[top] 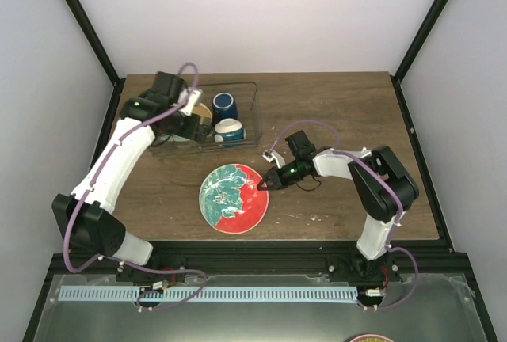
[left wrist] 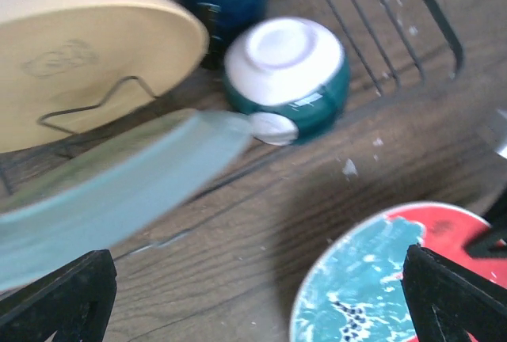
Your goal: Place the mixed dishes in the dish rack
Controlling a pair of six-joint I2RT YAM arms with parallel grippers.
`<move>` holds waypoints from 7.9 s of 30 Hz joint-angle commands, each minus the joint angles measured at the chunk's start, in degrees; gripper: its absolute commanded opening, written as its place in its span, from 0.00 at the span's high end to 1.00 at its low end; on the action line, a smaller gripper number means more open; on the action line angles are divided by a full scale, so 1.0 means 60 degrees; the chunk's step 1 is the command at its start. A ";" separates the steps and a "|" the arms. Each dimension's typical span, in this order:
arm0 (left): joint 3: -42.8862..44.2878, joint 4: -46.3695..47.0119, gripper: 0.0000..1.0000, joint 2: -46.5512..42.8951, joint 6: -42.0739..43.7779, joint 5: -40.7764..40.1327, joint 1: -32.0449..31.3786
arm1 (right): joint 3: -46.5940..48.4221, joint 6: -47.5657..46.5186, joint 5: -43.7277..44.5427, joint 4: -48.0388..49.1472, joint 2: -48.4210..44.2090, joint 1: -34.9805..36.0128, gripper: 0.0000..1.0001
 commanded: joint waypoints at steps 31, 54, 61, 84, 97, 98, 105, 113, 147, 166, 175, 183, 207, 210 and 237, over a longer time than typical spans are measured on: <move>-0.3367 0.2974 0.00 -0.0631 0.0377 0.5405 0.2233 | 0.1948 -0.0066 -0.1104 0.1918 -0.1292 -0.1703 0.99; -0.4895 0.5812 0.02 -0.0488 -0.0393 0.6939 0.2082 | 0.2333 0.0826 -0.2615 0.2761 -0.1173 -0.1783 0.99; -0.4697 0.6151 0.42 0.0072 -0.0506 0.7324 0.1777 | 0.2308 0.0784 -0.2908 0.2588 -0.1166 -0.1784 0.99; -0.4520 0.6480 1.00 -0.0819 -0.0721 0.8659 0.1430 | 0.2549 -0.0101 -0.3070 0.1886 -0.0932 -0.1785 0.64; -0.2450 0.3905 1.00 -0.1986 0.0342 0.6667 0.1829 | 0.1975 -0.1299 -0.1059 0.0485 -0.1721 -0.2041 0.23; -0.2159 0.3651 1.00 -0.2073 0.0498 0.6391 0.1826 | 0.1838 -0.1244 -0.0885 0.0588 -0.1791 -0.2095 0.20; -0.0797 0.1360 1.00 -0.2803 0.1346 0.3908 0.1520 | 0.1674 -0.0966 -0.0402 0.1069 -0.1685 -0.2534 0.13; -0.0568 -0.0282 1.00 -0.2920 0.2478 -0.1292 -0.0281 | 0.2646 -0.1136 -0.0146 0.0788 -0.0896 -0.2622 0.02; -0.3447 0.3768 1.00 -0.2624 0.9947 -1.0111 -0.3566 | 0.3634 -0.0555 0.1284 0.1058 0.0102 -0.2895 0.00; -0.4471 0.4470 1.00 -0.2238 0.9695 -0.9616 -0.3224 | 0.3480 -0.0606 0.1009 0.1005 0.0176 -0.2940 0.00; -0.5105 0.4915 1.00 -0.2160 0.9492 -0.9203 -0.2779 | 0.3346 -0.0579 0.0971 0.0979 0.0142 -0.2941 0.00; -0.5262 0.5064 0.96 -0.2063 0.9147 -0.8838 -0.2663 | 0.3293 -0.0581 0.0971 0.0932 0.0153 -0.2941 0.00; -0.4673 0.6074 0.68 -0.0545 0.9528 -0.8872 -0.1836 | 0.3167 -0.0702 0.0927 0.0822 0.0130 -0.2942 0.00; -0.4396 0.5678 0.63 -0.0630 0.9225 -0.8695 -0.1858 | 0.3150 -0.0720 0.0913 0.0809 0.0149 -0.2938 0.00; -0.1575 0.4550 0.00 -0.2942 0.0767 -0.0480 0.1815 | 0.7001 -0.0535 0.3963 -0.1865 0.1150 -0.3170 0.00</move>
